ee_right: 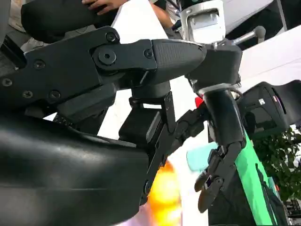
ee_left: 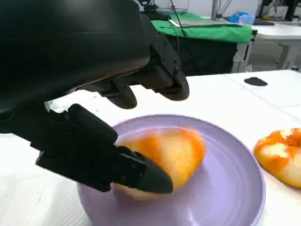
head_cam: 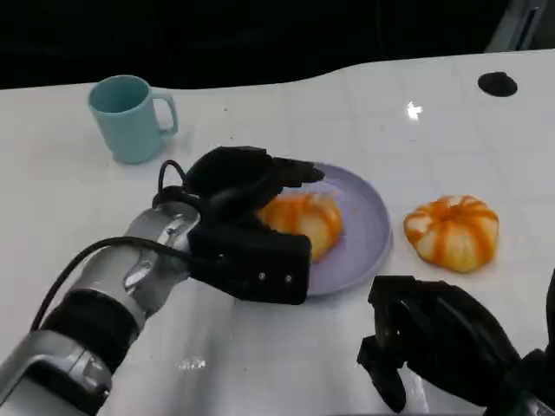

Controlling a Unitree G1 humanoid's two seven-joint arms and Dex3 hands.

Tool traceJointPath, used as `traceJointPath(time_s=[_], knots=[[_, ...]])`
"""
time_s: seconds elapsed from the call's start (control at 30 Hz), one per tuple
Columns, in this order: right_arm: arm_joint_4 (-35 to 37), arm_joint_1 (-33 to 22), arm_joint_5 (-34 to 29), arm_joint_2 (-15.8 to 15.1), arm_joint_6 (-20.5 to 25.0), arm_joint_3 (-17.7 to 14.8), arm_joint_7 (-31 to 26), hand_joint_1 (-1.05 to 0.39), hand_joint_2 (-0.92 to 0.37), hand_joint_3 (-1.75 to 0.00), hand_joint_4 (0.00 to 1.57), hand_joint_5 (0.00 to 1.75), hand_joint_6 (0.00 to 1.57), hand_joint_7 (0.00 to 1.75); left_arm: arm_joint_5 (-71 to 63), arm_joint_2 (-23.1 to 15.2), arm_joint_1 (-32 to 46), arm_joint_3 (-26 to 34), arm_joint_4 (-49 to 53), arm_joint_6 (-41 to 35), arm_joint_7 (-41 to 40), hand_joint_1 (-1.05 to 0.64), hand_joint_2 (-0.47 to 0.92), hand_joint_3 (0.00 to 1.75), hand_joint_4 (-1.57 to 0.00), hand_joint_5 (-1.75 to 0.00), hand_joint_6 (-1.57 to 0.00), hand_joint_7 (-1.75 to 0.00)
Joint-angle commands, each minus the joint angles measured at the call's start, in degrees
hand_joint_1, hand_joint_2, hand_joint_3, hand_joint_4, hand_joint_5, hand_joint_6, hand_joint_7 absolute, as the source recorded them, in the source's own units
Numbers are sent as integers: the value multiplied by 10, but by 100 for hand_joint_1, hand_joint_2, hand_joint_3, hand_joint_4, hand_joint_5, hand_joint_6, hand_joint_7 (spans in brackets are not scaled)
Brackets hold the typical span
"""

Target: Grasp the bread from the table and place it into the plate.

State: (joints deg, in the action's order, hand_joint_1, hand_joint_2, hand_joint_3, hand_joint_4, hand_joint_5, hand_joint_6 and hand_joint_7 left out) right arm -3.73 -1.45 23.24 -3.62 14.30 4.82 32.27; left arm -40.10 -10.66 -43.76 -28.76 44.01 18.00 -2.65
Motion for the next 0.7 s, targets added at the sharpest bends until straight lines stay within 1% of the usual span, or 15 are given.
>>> traceJointPath(time_s=[0.03, 0.17, 0.3, 0.37, 0.43, 0.47, 0.5, 0.53, 0.57, 0.6, 0.63, 0.67, 0.7], knots=[[-7, -4, 4, -4, -1, -5, -2, -90, -92, -36, 129, 155, 111, 148, 10, -26, 21, 4, -33, 7, 20, -65, 92, 17, -30, -39, -45, 0], [-6, -3, 4, -4, 2, -6, -3, -90, -92, -36, 129, 154, 111, 148, 25, -37, 38, 12, -64, 7, 43, -66, 92, 18, -30, -39, -47, -1], [-6, -3, 4, -4, 0, -4, -1, -91, -92, -36, 129, 154, 111, 148, 25, -52, 52, 12, -83, 14, 44, -65, 92, 18, -32, -41, -48, -1], [-8, -4, 7, -3, 3, -4, -3, -91, -92, -36, 129, 154, 111, 148, 31, -55, 63, 19, -94, 20, 38, -64, 92, 19, -35, -43, -50, -3], [-11, -5, 7, -2, 4, -4, -5, -91, -92, -36, 129, 155, 111, 149, 49, -56, 82, 34, -113, 31, 32, -63, 92, 18, -41, -47, -56, -5], [-12, -5, 6, -2, 3, -3, -5, -91, -92, -36, 129, 155, 111, 149, 62, -56, 94, 43, -124, 37, 32, -62, 92, 18, -44, -56, -61, -7], [-13, -5, 5, -2, 4, -3, -6, -91, -92, -36, 129, 156, 111, 149, 85, -54, 111, 56, -141, 38, 40, -61, 92, 18, -43, -66, -64, -7], [-14, -5, 5, -3, 6, -2, -7, -91, -92, -36, 130, 156, 111, 150, 108, -50, 127, 69, -158, 36, 50, -60, 92, 18, -44, -90, -71, -11], [-15, -5, 5, -3, 7, -2, -8, -92, -92, -36, 130, 156, 112, 150, 127, -47, 140, 80, -173, 32, 59, -59, 92, 17, -44, -101, -75, -13], [-15, -5, 5, -2, 8, -2, -9, -92, -92, -36, 130, 156, 112, 150, 158, -41, 159, 93, -193, 24, 73, -59, 92, 17, -45, -107, -78, -15], [-15, -5, 6, -1, 7, -2, -10, -92, -92, -36, 130, 157, 112, 151, 185, -35, 174, 104, -210, 18, 86, -58, 92, 15, -46, -118, -81, -20], [-15, -5, 6, -1, 7, -2, -10, -91, -92, -36, 130, 157, 112, 151, 203, -32, 185, 112, -224, 12, 96, -57, 92, 15, -47, -130, -75, -44], [-16, -5, 7, -1, 8, -3, -10, -91, -92, -36, 130, 157, 112, 151, 243, -25, 202, 124, -244, 4, 117, -57, 92, 14, -48, -134, -67, -62]])
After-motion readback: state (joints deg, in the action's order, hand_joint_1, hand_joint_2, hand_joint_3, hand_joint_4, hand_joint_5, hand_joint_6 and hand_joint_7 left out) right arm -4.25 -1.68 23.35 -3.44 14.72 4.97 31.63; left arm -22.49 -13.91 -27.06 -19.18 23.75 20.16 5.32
